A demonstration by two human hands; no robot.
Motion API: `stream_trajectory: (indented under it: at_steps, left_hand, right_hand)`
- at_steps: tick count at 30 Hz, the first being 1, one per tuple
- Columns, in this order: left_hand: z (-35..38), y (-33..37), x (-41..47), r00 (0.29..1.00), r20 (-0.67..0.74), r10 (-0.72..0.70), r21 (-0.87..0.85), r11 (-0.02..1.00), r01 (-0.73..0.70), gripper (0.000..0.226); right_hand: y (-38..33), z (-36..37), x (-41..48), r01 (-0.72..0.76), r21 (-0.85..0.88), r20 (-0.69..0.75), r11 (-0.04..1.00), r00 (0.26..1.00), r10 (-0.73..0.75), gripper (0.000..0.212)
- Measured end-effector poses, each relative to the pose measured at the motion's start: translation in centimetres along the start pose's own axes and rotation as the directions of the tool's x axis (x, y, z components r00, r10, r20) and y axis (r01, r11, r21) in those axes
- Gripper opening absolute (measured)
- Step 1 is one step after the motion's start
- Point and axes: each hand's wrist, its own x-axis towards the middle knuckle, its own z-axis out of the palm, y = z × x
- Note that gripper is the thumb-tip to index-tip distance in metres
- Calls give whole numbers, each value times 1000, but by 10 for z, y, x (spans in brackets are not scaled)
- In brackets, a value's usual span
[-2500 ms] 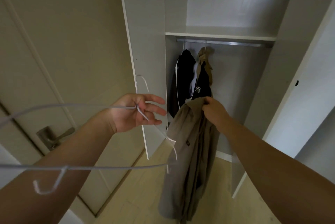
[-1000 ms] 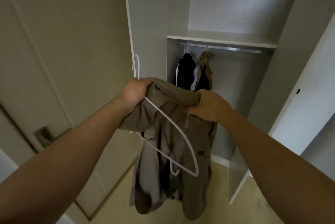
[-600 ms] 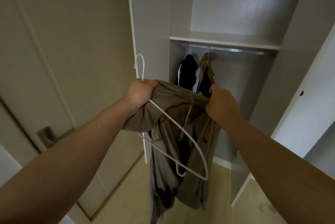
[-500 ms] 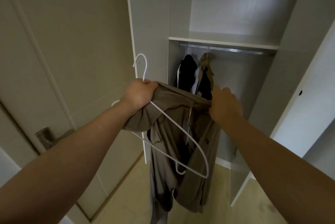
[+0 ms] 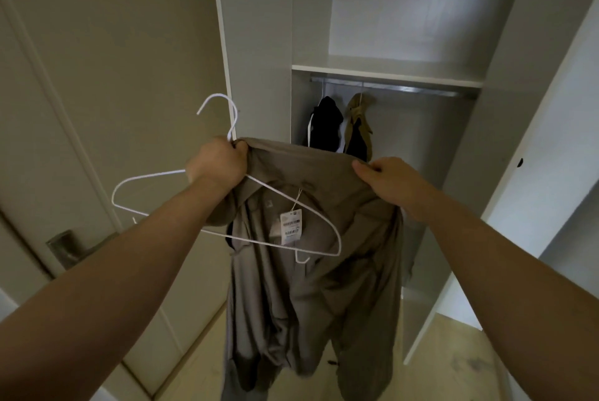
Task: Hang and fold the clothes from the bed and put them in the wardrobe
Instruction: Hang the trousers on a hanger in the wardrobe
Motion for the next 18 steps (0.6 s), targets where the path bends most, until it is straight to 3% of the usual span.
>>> stream_trajectory:
  at_steps: [4, 7, 9, 11, 14, 18]
  left_hand:
    - [7, 7, -8, 1000, -10, 5, -16, 1000, -5, 44]
    - [12, 8, -10, 999, -52, 4, 4, 1000, -3, 42]
    - [13, 7, -10, 997, -76, 8, 15, 1000, -7, 41]
    - [13, 5, -10, 993, -111, 30, 56, 998, -24, 39]
    - [10, -1, -11, 983, -168, 73, 132, 990, -51, 37]
    - [7, 5, -14, 988, -149, 30, 47, 999, -23, 40]
  right_hand:
    - [-30, 4, -13, 100, 175, 40, 980, 993, -108, 57]
    - [-50, 6, -33, -72, 548, 324, 834, 937, -132, 38]
    - [-54, 4, -44, -161, 626, 461, 763, 866, -195, 36]
    - [-57, 3, -49, -152, 605, 448, 782, 876, -176, 29]
    - [-55, 1, -45, -138, 611, 273, 779, 961, -45, 20]
    - [-55, 8, -46, -183, 726, 347, 663, 930, -123, 25]
